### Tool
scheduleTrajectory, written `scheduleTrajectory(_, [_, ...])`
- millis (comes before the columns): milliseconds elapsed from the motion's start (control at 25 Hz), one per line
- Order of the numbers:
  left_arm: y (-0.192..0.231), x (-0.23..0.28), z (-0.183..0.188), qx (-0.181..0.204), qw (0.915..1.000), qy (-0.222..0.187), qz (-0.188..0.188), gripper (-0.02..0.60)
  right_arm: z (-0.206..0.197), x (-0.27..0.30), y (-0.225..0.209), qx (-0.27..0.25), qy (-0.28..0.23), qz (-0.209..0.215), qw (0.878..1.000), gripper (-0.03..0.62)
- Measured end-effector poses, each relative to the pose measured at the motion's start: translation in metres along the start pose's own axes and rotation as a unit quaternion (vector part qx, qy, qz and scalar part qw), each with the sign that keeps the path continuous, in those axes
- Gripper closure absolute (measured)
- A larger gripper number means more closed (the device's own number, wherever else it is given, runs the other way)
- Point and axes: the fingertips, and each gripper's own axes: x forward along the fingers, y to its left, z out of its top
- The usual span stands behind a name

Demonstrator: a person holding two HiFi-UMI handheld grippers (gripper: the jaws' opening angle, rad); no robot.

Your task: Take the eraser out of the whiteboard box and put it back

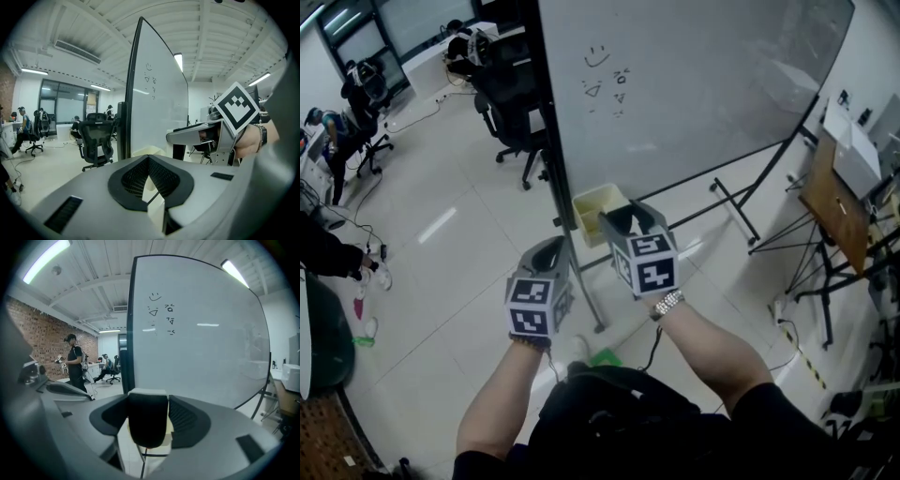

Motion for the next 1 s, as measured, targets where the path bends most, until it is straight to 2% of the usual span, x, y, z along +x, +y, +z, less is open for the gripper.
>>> scheduleTrajectory(520, [-0.048, -0.047, 0.004, 0.01, 0.9995, -0.016, 0.027, 0.581, 0.001, -0.077, 0.015, -0.011, -0.023, 0.039, 0.999, 0.301])
scheduleTrajectory(1000, [-0.063, -0.089, -0.003, 0.017, 0.9992, -0.02, 0.029, 0.581, -0.004, -0.124, 0.04, -0.004, -0.034, 0.048, 0.998, 0.301])
